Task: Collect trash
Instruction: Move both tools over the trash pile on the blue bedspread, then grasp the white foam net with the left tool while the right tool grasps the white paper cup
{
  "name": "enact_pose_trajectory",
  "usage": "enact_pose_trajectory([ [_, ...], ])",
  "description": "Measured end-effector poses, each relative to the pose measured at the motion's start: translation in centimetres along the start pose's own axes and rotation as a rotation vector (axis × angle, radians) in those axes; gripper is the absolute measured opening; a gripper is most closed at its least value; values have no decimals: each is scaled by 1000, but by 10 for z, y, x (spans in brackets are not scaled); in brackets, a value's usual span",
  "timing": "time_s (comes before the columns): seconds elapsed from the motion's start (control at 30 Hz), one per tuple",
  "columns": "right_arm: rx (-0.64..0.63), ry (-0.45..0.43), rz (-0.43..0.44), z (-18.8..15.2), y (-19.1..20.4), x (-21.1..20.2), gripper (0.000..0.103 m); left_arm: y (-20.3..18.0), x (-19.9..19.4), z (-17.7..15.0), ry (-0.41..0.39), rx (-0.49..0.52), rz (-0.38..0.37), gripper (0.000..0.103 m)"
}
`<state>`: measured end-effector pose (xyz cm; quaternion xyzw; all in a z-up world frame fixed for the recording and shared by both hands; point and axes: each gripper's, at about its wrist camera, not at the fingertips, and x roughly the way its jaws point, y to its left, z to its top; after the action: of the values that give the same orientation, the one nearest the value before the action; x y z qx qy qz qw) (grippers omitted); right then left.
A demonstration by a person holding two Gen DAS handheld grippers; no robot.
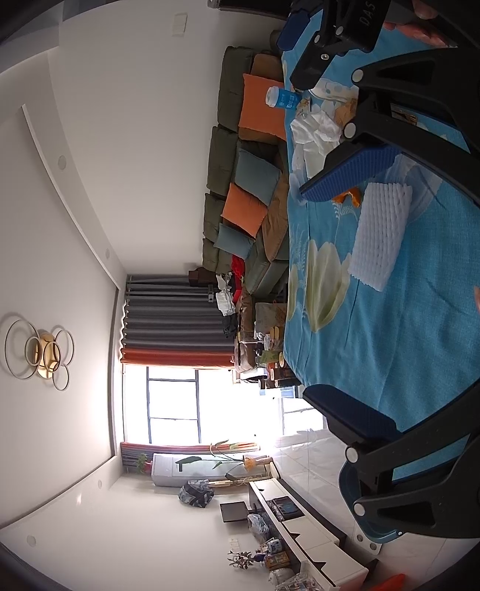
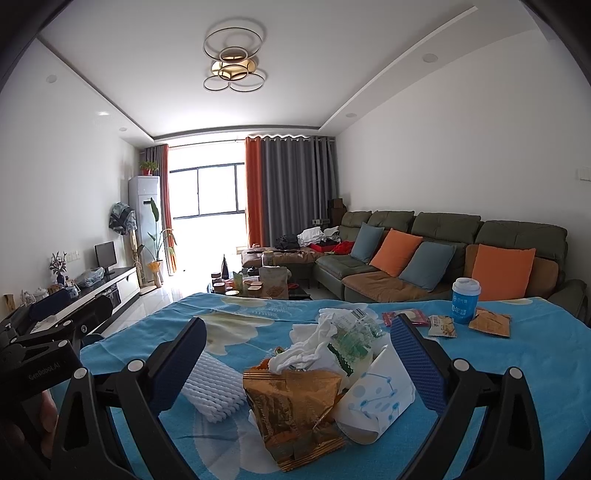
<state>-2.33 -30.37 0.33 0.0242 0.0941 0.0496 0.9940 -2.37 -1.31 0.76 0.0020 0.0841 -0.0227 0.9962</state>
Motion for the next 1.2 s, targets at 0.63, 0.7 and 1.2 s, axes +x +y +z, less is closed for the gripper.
enact_pose_trajectory([
  [0.63, 23, 43, -14, -5, -10, 7, 96, 8, 13, -9, 66, -23, -26, 97],
  [0.7, 31, 60, -20, -7, -15, 10, 96, 9, 20, -11, 102, -28, -56, 97],
  [1.2, 177, 280, -39, -28, -62, 47, 87, 5, 113, -47, 498, -44, -199, 90],
])
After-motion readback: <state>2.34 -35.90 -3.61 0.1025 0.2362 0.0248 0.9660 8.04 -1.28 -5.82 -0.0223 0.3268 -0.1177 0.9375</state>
